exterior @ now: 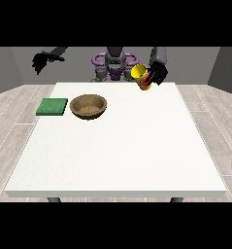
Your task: Pick the cup and pour the ball into the bowl, then pick the bowl and place it on the pad
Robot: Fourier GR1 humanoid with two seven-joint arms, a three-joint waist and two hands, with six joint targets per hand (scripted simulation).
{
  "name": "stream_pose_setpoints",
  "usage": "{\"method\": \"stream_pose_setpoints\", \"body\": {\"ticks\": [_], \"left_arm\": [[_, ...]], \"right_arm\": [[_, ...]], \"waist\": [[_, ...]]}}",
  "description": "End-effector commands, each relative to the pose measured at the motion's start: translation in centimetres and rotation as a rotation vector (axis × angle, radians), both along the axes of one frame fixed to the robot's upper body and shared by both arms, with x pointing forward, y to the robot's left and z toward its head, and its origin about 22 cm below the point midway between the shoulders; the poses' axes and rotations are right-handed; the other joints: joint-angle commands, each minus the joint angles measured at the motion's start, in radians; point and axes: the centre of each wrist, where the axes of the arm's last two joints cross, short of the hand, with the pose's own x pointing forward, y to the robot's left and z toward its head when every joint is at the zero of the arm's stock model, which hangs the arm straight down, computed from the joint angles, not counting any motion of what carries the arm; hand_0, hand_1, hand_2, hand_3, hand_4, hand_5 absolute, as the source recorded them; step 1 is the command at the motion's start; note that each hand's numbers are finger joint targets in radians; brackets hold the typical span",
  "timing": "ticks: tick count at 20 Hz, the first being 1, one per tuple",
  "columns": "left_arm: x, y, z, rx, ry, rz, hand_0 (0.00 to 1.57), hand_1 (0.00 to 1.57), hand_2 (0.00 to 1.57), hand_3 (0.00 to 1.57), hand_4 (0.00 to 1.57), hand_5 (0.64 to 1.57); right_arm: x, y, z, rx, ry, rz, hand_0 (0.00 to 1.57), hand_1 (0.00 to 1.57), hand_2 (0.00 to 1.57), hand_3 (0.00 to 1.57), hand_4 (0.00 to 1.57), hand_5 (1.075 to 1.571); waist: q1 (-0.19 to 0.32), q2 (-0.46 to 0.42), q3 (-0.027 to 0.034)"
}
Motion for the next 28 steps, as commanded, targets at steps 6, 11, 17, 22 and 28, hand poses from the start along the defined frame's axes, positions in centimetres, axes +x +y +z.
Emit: {"method": "stream_pose_setpoints", "body": {"ticks": [6, 11, 17, 22, 28], "left_arm": [[2.2, -7.9, 3.8, 0.406, -0.061, 0.02, 1.56, 1.56, 1.57, 1.57, 1.57, 1.207], [2.2, -11.4, 4.0, 0.678, -0.054, -0.031, 1.51, 1.51, 1.57, 1.57, 1.41, 1.378], [0.1, -17.8, 2.1, 0.973, -0.077, -0.176, 1.49, 1.49, 1.57, 1.57, 1.57, 1.019], [-1.3, -19.3, -0.5, 1.342, -0.13, -0.226, 1.52, 1.52, 1.57, 1.57, 1.5, 1.232], [-2.7, -22.3, 0.1, 1.462, -0.217, -0.28, 1.45, 1.45, 1.57, 1.57, 1.53, 1.137]], "right_arm": [[0.7, -1.3, 0.2, -0.015, 0.024, 0.008, 0.0, 0.0, 0.0, 0.0, 0.0, 1.57], [0.7, -0.9, -0.4, 0.0, 0.048, 0.013, 0.0, 0.0, 0.0, 0.0, 0.0, 1.571], [0.5, -1.5, -1.0, 0.025, 0.025, 0.032, 0.0, 0.0, 0.0, 0.0, 0.0, 1.571], [0.4, 0.2, -2.5, 0.02, 0.049, 0.019, 0.0, 0.0, 0.0, 0.0, 0.0, 1.571], [-0.9, -4.1, -1.7, 0.003, 0.032, -0.044, 0.0, 0.0, 0.0, 0.0, 0.0, 1.571]], "waist": [[-0.018, -0.041, 0.0017], [-0.035, -0.074, 0.0008], [-0.038, -0.037, 0.0005], [-0.021, -0.079, 0.0005], [0.039, -0.055, -0.0004]]}}
